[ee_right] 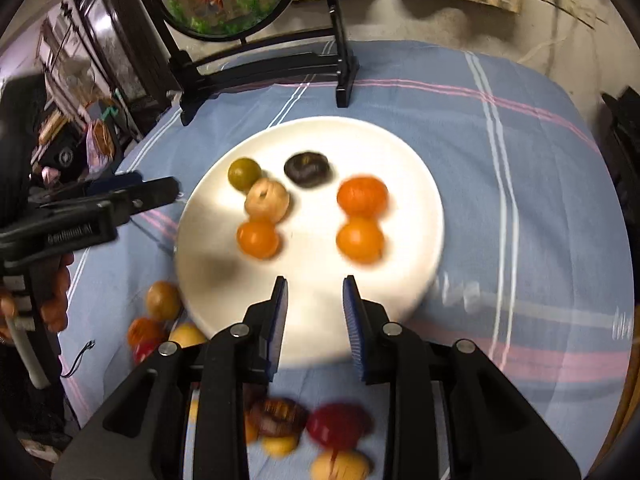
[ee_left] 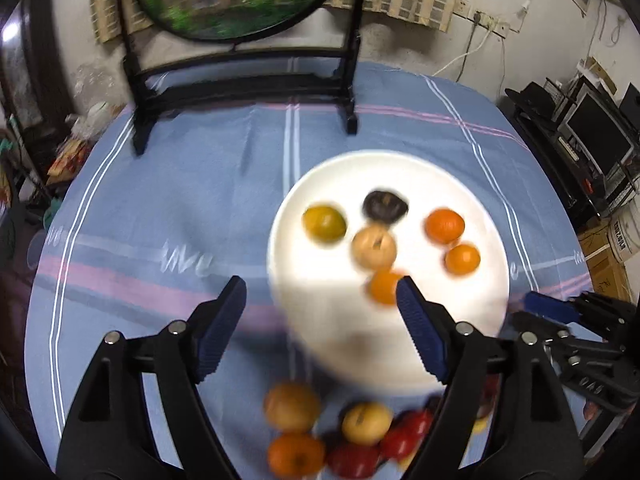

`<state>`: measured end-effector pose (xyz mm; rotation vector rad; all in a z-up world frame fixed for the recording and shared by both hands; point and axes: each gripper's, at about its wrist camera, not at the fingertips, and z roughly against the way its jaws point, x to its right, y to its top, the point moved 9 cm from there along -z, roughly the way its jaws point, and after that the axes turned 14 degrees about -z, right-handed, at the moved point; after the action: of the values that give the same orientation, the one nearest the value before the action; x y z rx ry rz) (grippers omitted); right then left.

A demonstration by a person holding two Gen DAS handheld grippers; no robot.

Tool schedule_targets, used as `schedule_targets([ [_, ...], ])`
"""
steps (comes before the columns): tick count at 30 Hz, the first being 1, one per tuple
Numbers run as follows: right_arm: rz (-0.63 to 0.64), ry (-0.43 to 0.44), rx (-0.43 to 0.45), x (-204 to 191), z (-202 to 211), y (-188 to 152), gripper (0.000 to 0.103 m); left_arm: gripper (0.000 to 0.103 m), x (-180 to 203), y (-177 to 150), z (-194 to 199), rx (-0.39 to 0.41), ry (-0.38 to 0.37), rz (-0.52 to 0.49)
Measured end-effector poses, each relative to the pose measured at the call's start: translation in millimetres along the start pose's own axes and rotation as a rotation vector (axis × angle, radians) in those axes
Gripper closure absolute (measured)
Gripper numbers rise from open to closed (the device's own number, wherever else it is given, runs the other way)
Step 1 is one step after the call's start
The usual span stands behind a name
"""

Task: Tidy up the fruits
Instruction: 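Grasp the mottled pepino with the right gripper while the left grasps a red plum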

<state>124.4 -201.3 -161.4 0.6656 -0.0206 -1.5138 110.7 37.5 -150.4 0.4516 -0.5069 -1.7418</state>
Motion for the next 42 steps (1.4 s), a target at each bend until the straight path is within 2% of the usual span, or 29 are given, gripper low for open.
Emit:
schedule_targets([
  [1,-0.023,-0.001,0.018,4.7,6.9,-9.2,0.042,0.021,-2.9,-11.6,4.3,-0.006,-0.005,0.014],
  [2,-0.059,-0.002,0.054,12.5,17.6,-23.5,0.029,0.021,-7.7,-30.9,9.9,-0.022,-0.01,0.029],
  [5,-0.112,0.001,0.05,31.2,35.8,-64.9,0.028,0.021,-19.4,-80.0,20.8,-0.082,0.008,0.033],
  [9,-0.091,-0.079,0.023,52.1,46.8,-103.7,0.028,0.018,-29.0,-132.7,37.2,-0.133,0.035,0.041],
  [10,-0.064,-0.122,0.02,57.1,46.1,-113.1,0.028,0.017,-28.1,-141.8,39.9,-0.142,0.037,0.039],
  [12,-0.046,-0.154,0.004,60.9,41.8,-125.7,0.028,0.017,-19.7,-160.2,40.8,-0.169,0.034,0.022],
  [15,-0.048,-0.141,-0.007,59.7,32.8,-132.3,0.028,0.017,-2.1,-173.3,40.8,-0.196,0.002,-0.017],
  [20,0.003,-0.141,0.003,48.6,21.5,-123.7,0.028,0.016,14.0,-178.4,47.4,-0.19,-0.004,-0.054],
  [25,0.011,-0.162,-0.012,48.0,5.2,-111.8,0.032,0.015,17.0,-185.3,52.5,-0.195,-0.001,-0.042],
  [27,0.028,-0.18,-0.036,49.5,-1.7,-111.8,0.044,0.015,15.8,-186.7,53.0,-0.198,0.004,-0.034],
  [28,0.03,-0.158,-0.06,47.7,-5.9,-112.6,0.055,0.015,14.2,-187.9,53.3,-0.198,0.004,-0.031],
  [29,0.026,-0.142,-0.069,45.8,-7.2,-113.1,0.062,0.015,14.2,-187.9,53.9,-0.199,0.004,-0.027],
  [31,0.032,-0.14,-0.074,44.6,-6.2,-113.8,0.062,0.015,14.6,-185.2,54.9,-0.191,0.009,-0.027],
  [34,-0.006,-0.086,-0.08,42.3,1.7,-117.8,0.062,0.015,18.1,-172.5,55.8,-0.154,0.01,-0.046],
  [37,-0.073,-0.048,-0.082,48.1,11.2,-122.1,0.062,0.015,31.2,-152.2,53.1,-0.101,-0.001,-0.119],
  [39,-0.086,-0.051,-0.083,51.3,13.9,-124.4,0.062,0.015,41.5,-137.6,44.5,-0.066,-0.008,-0.188],
  [41,-0.097,-0.054,-0.081,53.5,17.4,-126.6,0.062,0.016,49.2,-128.5,32.9,-0.061,-0.006,-0.242],
  [42,-0.104,-0.054,-0.08,54.2,19.3,-127.9,0.062,0.02,53.9,-123.9,26.8,-0.059,-0.018,-0.267],
])
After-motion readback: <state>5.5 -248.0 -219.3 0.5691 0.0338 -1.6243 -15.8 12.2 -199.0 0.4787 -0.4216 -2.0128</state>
